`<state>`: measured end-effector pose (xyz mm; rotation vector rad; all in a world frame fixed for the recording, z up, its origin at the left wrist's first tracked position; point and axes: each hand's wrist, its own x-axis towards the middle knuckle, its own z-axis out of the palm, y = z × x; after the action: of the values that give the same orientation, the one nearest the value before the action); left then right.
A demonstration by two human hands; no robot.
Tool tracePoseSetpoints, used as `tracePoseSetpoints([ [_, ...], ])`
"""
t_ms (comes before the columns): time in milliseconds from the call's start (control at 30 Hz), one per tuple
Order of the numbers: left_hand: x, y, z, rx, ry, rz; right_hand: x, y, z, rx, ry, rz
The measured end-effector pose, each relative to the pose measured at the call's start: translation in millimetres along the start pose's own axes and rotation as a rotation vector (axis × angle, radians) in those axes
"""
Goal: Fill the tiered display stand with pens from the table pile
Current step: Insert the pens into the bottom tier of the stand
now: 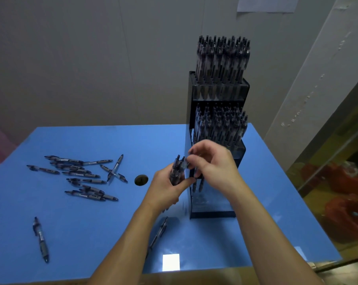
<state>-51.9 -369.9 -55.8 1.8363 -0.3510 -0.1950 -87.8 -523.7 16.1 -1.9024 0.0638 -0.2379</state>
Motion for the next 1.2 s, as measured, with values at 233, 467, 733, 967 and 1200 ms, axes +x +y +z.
tracePoseSetpoints([
  [233, 1.7, -7.3, -6.1, 0.003, 0.126, -0.073, -0.8, -14.3, -38.4, -0.047, 0.319, 0.029],
  [467, 4.2, -8.7, -1.2, 0.071, 0.197, -0.034, -3.4, 5.7, -43.9, -0.428, 0.334, 0.112],
  [733, 4.9, -9.1, 4.4, 0.064, 0.19, -0.018, -0.9, 18.3, -36.0, -0.413, 0.387, 0.155],
  [967, 2.7, -8.2, 4.9, 0.051, 0.193, -0.029, 1.5, 29.0, -24.1, -0.485, 0.316, 0.18],
  [1200, 1.9, -6.8, 4.9, 0.039, 0.2, -0.046, -0.7, 41.9, -16.4, -0.574, 0.206, 0.309],
])
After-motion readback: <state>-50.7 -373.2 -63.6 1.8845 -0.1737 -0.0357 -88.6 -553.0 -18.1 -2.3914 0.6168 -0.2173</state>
